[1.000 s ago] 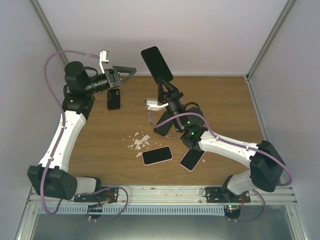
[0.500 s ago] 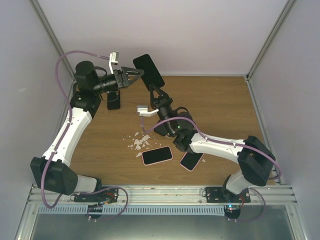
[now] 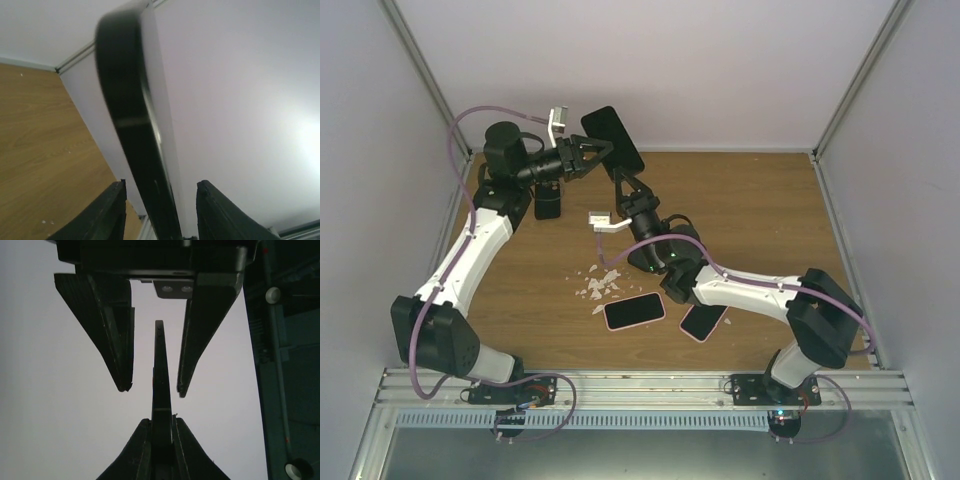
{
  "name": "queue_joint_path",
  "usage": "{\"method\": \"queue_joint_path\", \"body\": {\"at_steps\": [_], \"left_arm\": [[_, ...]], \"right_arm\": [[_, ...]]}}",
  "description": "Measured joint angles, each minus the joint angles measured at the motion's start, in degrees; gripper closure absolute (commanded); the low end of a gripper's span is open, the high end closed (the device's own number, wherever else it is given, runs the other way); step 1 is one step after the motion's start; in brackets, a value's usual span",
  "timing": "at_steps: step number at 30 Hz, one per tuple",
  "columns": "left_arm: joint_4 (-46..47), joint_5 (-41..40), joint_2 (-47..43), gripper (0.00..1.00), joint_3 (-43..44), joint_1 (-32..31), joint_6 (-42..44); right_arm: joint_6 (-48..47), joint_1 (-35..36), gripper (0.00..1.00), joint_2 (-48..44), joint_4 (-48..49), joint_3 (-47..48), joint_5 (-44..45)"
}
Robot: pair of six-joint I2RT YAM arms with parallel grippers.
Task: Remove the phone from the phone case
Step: Place the phone at the center of the board.
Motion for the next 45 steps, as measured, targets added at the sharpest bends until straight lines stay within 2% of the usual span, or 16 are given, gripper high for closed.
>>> {"method": "queue_joint_path", "body": {"at_steps": [5,7,10,12,19,24,29,33,39,45], "left_arm": [[1.86,0.09,0.52,0.89,-0.55,0.00,-2.08],[2.69,0.28,0.52,1.00,-0.57,0.04,-2.51],[2.27,0.39,0.28,1.00,-0.46,0.63,-4.33],[1.55,0.59,0.28,1.00,-0.48,0.96,-2.78],[-2.12,3.43,0.13,1.00,-1.09,5.05,2.71],[-7.87,2.71,-0.31,1.00,-1.09,8.59,11.39],[-15.63,1.51,-0.31,1.00,-2.43,11.91,21.99],[-23.39,1.20,-0.31,1.00,-3.85,13.81,32.46],[-34.80,1.14,-0.42,1.00,-7.37,17.77,49.42],[-44.87,1.01,-0.11,1.00,-10.91,21.59,62.84]], "right_arm": [[-0.22,0.28,0.99,0.68,0.00,0.33,0.00],[-0.15,0.42,0.92,0.70,0.02,0.37,0.11],[0.52,0.50,0.74,1.16,0.17,0.39,0.39],[1.36,0.57,0.56,1.18,0.04,0.42,0.57],[6.54,0.81,0.20,-1.64,-6.40,0.44,0.92],[12.74,0.46,0.03,-6.45,-13.49,0.31,2.80],[21.77,-1.51,0.00,-11.43,-22.01,2.32,4.63],[31.15,-4.59,0.00,-12.28,-32.59,5.97,4.92],[45.64,-10.34,0.01,-13.97,-48.41,10.16,2.49],[56.57,-14.21,0.00,-17.05,-57.57,11.89,-1.09]]}}
